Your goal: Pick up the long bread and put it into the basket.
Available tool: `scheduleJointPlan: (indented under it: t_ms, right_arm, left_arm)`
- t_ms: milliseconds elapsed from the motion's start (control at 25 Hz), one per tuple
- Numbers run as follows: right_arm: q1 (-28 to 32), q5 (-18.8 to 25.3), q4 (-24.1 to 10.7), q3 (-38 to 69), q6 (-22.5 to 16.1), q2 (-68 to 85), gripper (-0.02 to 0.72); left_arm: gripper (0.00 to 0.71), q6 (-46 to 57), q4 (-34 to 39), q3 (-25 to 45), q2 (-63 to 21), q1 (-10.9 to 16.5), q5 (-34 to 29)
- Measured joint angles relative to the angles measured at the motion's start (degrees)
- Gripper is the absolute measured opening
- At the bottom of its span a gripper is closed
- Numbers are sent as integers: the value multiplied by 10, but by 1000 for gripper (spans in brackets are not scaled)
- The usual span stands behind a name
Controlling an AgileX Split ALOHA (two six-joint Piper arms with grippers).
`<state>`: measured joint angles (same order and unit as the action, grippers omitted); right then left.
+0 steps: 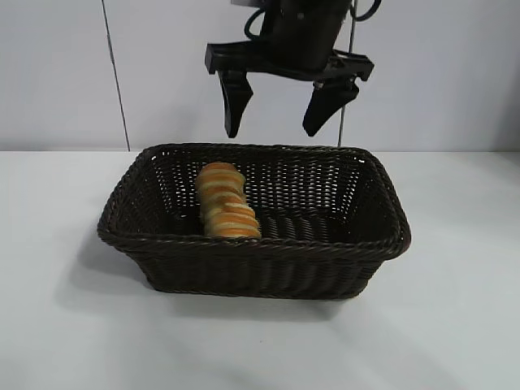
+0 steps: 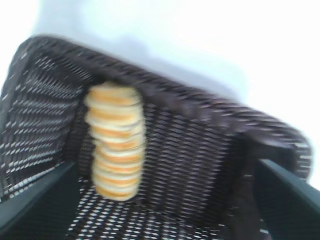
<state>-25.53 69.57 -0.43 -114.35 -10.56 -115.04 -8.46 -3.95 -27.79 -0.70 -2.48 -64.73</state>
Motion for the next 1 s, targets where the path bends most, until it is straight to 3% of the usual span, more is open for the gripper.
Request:
scheduleJointPlan:
  t_ms: [240, 720, 1000]
  right_arm:
    - [67, 15, -31, -23, 0, 5, 687]
    - [224, 15, -32, -23, 47, 10, 687]
    - [266, 17, -30, -22, 61, 77, 687]
  left_arm:
    - [687, 0, 0, 0, 0, 0, 0]
    - [687, 0, 0, 0, 0, 0, 0]
    - [687, 0, 0, 0, 0, 0, 0]
